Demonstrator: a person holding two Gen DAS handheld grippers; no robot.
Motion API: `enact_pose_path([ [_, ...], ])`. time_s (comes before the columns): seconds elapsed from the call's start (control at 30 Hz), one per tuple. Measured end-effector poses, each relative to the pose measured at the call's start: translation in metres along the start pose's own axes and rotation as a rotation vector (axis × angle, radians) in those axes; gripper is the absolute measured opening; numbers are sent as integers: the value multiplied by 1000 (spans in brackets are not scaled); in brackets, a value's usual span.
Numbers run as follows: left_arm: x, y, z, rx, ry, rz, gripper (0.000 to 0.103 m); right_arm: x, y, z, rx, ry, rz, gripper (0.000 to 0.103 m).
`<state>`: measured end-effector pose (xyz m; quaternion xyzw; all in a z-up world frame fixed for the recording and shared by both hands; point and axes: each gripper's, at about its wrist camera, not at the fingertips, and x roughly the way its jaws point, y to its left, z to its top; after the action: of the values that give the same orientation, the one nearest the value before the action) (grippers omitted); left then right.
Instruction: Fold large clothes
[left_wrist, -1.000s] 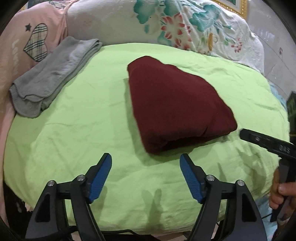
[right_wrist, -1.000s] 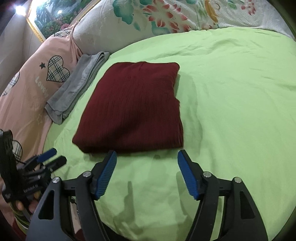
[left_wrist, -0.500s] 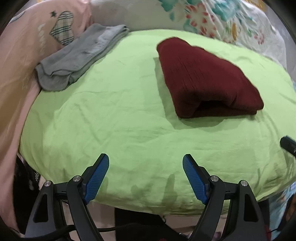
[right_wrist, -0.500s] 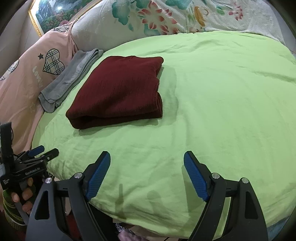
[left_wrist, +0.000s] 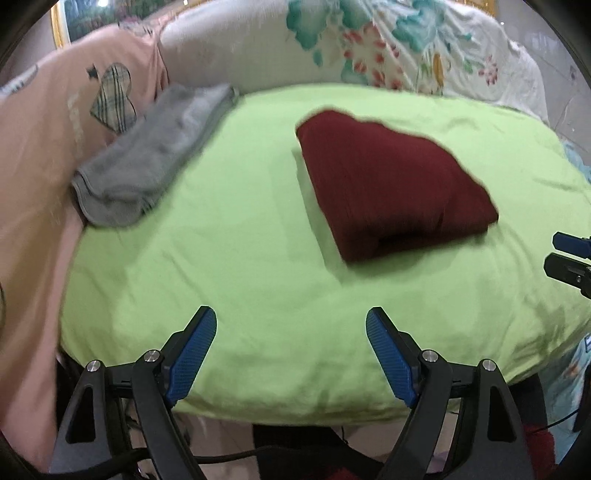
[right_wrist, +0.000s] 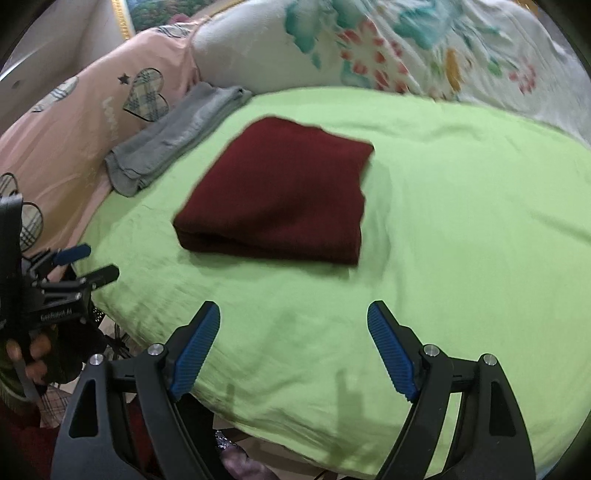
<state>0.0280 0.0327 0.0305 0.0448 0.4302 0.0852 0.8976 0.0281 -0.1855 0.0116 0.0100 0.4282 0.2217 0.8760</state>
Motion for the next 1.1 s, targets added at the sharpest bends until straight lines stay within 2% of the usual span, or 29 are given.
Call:
enact_pose_path([
  [0.07, -9, 5, 11, 3, -32, 2, 88, -10, -1, 10, 11, -26, 23, 86],
  [0.13, -8, 8, 17, -5, -35, -2, 90, -12, -3, 16, 31, -37, 39, 102],
  [0.17, -6, 8, 18, -10, -32, -6, 90, -11, -3, 17, 35, -42, 37, 103],
  [0.23, 2, 8, 17, -19, -5, -8, 90, -6, -4, 16, 48, -48, 36, 103],
  [0.4, 26, 6, 14, -17, 59, -33, 90, 17, -5, 10, 60, 9, 48, 103],
  [0.63, 37, -3, 18, -8, 69, -36, 90, 38, -6, 11, 78, 49, 34, 103],
  [1.1, 46, -11, 28, -20, 60, -10, 90, 54, -6, 24, 79, 70, 35, 103],
])
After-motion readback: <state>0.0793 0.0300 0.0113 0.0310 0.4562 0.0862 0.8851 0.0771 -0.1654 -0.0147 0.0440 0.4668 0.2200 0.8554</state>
